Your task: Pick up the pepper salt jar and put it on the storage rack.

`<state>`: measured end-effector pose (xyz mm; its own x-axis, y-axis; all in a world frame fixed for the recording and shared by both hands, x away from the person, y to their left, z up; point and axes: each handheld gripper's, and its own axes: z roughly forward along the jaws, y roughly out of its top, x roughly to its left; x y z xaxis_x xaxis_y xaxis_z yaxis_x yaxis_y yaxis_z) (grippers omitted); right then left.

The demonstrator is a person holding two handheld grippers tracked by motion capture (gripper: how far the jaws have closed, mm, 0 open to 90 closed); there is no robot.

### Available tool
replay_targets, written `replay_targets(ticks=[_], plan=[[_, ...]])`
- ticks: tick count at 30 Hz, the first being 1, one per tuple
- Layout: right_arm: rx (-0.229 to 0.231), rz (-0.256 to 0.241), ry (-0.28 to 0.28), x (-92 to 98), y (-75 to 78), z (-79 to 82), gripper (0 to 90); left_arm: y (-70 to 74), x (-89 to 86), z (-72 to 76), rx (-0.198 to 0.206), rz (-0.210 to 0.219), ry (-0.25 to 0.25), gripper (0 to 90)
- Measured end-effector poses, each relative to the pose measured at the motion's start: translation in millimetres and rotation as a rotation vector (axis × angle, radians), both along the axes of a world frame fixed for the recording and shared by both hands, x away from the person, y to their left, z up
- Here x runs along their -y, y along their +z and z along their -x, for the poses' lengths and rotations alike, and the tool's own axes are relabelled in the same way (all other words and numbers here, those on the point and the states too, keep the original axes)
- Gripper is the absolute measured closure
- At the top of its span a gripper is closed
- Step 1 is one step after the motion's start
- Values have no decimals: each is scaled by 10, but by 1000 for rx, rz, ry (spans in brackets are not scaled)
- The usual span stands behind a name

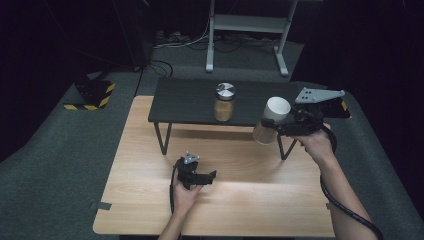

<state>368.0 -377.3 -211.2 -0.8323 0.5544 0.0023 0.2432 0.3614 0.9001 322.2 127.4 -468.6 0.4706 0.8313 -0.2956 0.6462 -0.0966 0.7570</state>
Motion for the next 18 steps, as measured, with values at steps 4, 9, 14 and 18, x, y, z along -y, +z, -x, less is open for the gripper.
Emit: replay_targets(ticks=[4, 9, 14, 18], plan=[[6, -11, -28, -6, 38, -26, 350, 0, -2, -1, 0, -1, -2, 23], [16, -14, -55, -29, 80, -41, 350, 1, -3, -2, 1, -1, -4, 23], [28, -1, -81, -88, 108, -69, 350, -1, -3, 1, 1, 1, -2, 23], [28, 1, -96, -120, 109, -95, 350, 0, -4, 0, 2, -2, -4, 23]])
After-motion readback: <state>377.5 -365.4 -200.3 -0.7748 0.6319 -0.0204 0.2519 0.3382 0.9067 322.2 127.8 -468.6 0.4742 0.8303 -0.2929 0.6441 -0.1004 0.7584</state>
